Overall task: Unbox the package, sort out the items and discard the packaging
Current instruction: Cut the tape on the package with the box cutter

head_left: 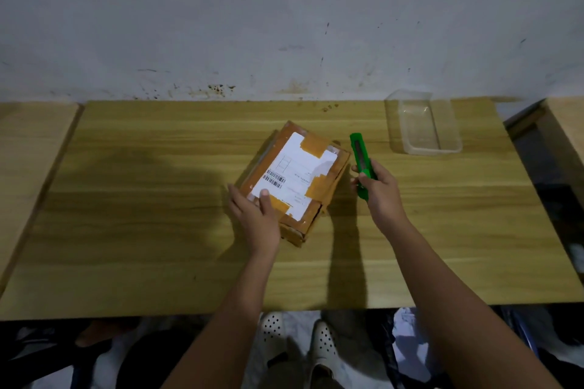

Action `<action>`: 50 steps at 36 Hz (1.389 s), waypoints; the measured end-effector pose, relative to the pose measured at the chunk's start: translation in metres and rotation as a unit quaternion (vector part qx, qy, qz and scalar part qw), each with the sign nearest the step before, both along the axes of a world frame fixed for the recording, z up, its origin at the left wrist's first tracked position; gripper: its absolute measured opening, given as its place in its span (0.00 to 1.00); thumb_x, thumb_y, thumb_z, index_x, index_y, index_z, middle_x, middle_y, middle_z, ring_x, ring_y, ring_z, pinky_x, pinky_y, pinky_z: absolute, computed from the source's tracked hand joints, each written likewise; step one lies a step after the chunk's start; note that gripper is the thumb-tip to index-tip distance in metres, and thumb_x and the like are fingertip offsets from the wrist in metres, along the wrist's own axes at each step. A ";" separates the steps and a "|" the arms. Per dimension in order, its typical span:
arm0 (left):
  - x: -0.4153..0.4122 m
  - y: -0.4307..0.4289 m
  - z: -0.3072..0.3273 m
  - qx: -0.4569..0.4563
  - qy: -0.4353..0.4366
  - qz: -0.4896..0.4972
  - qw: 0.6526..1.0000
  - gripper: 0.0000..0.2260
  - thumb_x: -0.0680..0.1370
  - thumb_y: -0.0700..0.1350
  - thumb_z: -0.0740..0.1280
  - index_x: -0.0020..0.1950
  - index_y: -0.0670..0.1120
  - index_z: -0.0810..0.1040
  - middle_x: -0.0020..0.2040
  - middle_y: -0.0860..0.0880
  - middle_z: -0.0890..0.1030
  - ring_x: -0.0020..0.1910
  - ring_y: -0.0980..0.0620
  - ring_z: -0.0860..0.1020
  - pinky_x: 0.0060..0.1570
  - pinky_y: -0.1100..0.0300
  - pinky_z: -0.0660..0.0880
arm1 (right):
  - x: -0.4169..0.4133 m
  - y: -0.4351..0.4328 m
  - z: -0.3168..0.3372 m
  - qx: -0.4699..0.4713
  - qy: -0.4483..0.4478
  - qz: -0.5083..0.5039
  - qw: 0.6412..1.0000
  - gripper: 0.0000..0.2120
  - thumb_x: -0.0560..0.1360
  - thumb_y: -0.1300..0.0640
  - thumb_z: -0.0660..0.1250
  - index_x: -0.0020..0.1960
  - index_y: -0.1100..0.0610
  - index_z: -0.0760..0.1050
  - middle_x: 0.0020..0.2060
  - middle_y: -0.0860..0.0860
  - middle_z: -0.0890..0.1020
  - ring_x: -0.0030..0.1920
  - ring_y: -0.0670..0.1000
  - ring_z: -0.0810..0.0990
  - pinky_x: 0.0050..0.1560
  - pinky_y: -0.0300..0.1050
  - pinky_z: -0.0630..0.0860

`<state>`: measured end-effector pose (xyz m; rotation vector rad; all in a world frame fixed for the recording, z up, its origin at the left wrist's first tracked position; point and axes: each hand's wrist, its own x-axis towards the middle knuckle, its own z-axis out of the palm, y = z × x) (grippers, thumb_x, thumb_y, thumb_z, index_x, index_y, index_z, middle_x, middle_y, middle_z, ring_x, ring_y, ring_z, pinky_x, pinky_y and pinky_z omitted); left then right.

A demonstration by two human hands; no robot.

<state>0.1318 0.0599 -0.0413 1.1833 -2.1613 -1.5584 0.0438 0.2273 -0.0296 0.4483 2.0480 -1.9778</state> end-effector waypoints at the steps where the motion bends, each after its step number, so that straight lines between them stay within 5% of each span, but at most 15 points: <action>1: -0.003 -0.007 0.000 0.008 0.011 -0.017 1.000 0.30 0.80 0.46 0.59 0.76 0.43 0.46 0.74 0.44 0.55 0.66 0.48 0.69 0.54 0.65 0.68 | 0.000 0.002 0.000 -0.001 -0.001 0.007 1.000 0.21 0.78 0.69 0.56 0.71 0.62 0.64 0.50 0.54 0.76 0.37 0.48 0.74 0.35 0.36 0.74; 5: -0.018 -0.041 -0.002 0.015 0.021 -0.129 0.991 0.30 0.81 0.44 0.58 0.76 0.44 0.44 0.67 0.50 0.60 0.63 0.56 0.65 0.51 0.77 0.62 | 0.002 0.012 -0.004 0.039 0.033 0.022 0.998 0.18 0.78 0.68 0.56 0.67 0.61 0.69 0.46 0.54 0.77 0.35 0.47 0.73 0.38 0.36 0.73; 7: -0.030 -0.065 -0.009 -0.018 0.005 -0.165 0.986 0.32 0.79 0.53 0.60 0.76 0.44 0.48 0.75 0.44 0.58 0.70 0.49 0.64 0.66 0.64 0.63 | 0.004 0.016 -0.007 0.051 0.055 0.014 0.997 0.18 0.78 0.67 0.57 0.67 0.59 0.70 0.46 0.53 0.78 0.35 0.47 0.72 0.38 0.37 0.72; 9: -0.040 -0.080 -0.021 -0.038 -0.008 -0.177 0.983 0.35 0.76 0.60 0.60 0.75 0.44 0.51 0.75 0.39 0.56 0.73 0.42 0.61 0.69 0.45 0.64 | 0.006 0.019 -0.008 0.062 0.065 -0.004 0.996 0.18 0.79 0.65 0.58 0.68 0.57 0.69 0.46 0.53 0.79 0.34 0.46 0.72 0.37 0.37 0.72; 10: -0.043 -0.079 -0.020 -0.035 -0.016 -0.162 0.986 0.34 0.77 0.58 0.60 0.75 0.44 0.50 0.75 0.39 0.56 0.73 0.41 0.60 0.70 0.43 0.63 | 0.007 0.020 -0.009 0.067 0.066 -0.011 0.995 0.18 0.79 0.64 0.58 0.68 0.57 0.69 0.46 0.52 0.79 0.34 0.46 0.72 0.36 0.36 0.73; 16: -0.025 -0.036 -0.002 -0.003 0.041 -0.096 0.994 0.29 0.81 0.44 0.57 0.76 0.46 0.43 0.78 0.47 0.51 0.76 0.50 0.53 0.75 0.51 0.54 | 0.011 0.017 -0.007 0.086 0.080 0.046 0.992 0.22 0.79 0.62 0.59 0.72 0.55 0.63 0.51 0.53 0.80 0.36 0.48 0.73 0.40 0.43 0.74; 19: -0.022 -0.035 -0.008 0.014 0.052 -0.085 0.995 0.29 0.81 0.44 0.56 0.76 0.50 0.43 0.77 0.48 0.51 0.75 0.50 0.54 0.74 0.51 0.55 | 0.010 0.014 -0.001 0.116 0.096 0.079 0.985 0.23 0.79 0.60 0.60 0.72 0.53 0.62 0.48 0.50 0.80 0.36 0.48 0.75 0.47 0.50 0.76; 22: -0.024 -0.035 -0.008 0.011 0.057 -0.083 0.995 0.28 0.81 0.43 0.56 0.76 0.49 0.43 0.77 0.48 0.51 0.75 0.51 0.54 0.74 0.54 0.55 | 0.006 0.011 0.005 0.136 0.108 0.086 0.981 0.22 0.78 0.60 0.60 0.72 0.53 0.63 0.40 0.50 0.78 0.35 0.48 0.74 0.44 0.47 0.76; 26: -0.022 -0.034 -0.006 0.009 0.058 -0.083 0.995 0.28 0.81 0.44 0.56 0.76 0.50 0.43 0.77 0.47 0.52 0.74 0.49 0.57 0.71 0.57 0.59 | 0.003 0.003 0.008 0.231 0.162 0.141 0.949 0.21 0.78 0.58 0.60 0.71 0.53 0.65 0.47 0.56 0.78 0.43 0.51 0.74 0.49 0.55 0.77; 29: -0.021 -0.034 -0.004 0.002 0.051 -0.084 0.995 0.28 0.81 0.45 0.56 0.76 0.51 0.43 0.77 0.46 0.52 0.75 0.47 0.56 0.73 0.48 0.59 | 0.002 -0.001 0.011 0.282 0.182 0.166 0.927 0.21 0.79 0.59 0.60 0.71 0.54 0.64 0.51 0.58 0.77 0.46 0.52 0.73 0.46 0.48 0.73; 35: -0.019 -0.032 0.002 0.010 0.055 -0.085 0.995 0.28 0.81 0.46 0.55 0.76 0.50 0.43 0.78 0.48 0.50 0.75 0.48 0.54 0.73 0.50 0.57 | 0.004 -0.008 0.015 0.351 0.212 0.173 0.896 0.22 0.79 0.60 0.58 0.72 0.54 0.62 0.51 0.58 0.76 0.46 0.50 0.72 0.43 0.42 0.68; 40: -0.017 -0.029 0.006 0.021 0.047 -0.074 0.996 0.27 0.82 0.44 0.55 0.76 0.50 0.44 0.77 0.47 0.53 0.73 0.49 0.58 0.58 0.71 0.59 | 0.007 -0.010 0.018 0.373 0.230 0.161 0.884 0.22 0.78 0.62 0.59 0.72 0.55 0.63 0.47 0.59 0.76 0.42 0.54 0.73 0.40 0.46 0.71; 44: -0.017 -0.028 0.009 0.020 0.047 -0.066 0.997 0.27 0.82 0.44 0.55 0.76 0.50 0.44 0.77 0.47 0.52 0.74 0.49 0.57 0.62 0.66 0.59 | 0.007 -0.010 0.021 0.404 0.230 0.169 0.869 0.22 0.77 0.61 0.60 0.70 0.56 0.66 0.46 0.59 0.78 0.42 0.54 0.74 0.37 0.44 0.69; 48: -0.017 -0.026 0.009 0.023 0.051 -0.060 0.997 0.27 0.82 0.44 0.55 0.76 0.49 0.45 0.77 0.46 0.52 0.73 0.49 0.57 0.52 0.76 0.57 | 0.002 -0.015 0.030 0.450 0.210 0.203 0.844 0.22 0.77 0.56 0.61 0.71 0.53 0.65 0.45 0.58 0.78 0.42 0.55 0.75 0.36 0.45 0.69; 50: -0.017 -0.027 0.009 0.019 0.051 -0.061 0.997 0.27 0.82 0.44 0.55 0.76 0.50 0.45 0.77 0.47 0.52 0.74 0.49 0.57 0.57 0.73 0.58 | -0.001 -0.018 0.033 0.457 0.192 0.218 0.841 0.22 0.79 0.55 0.58 0.72 0.50 0.62 0.47 0.58 0.76 0.44 0.57 0.75 0.38 0.47 0.71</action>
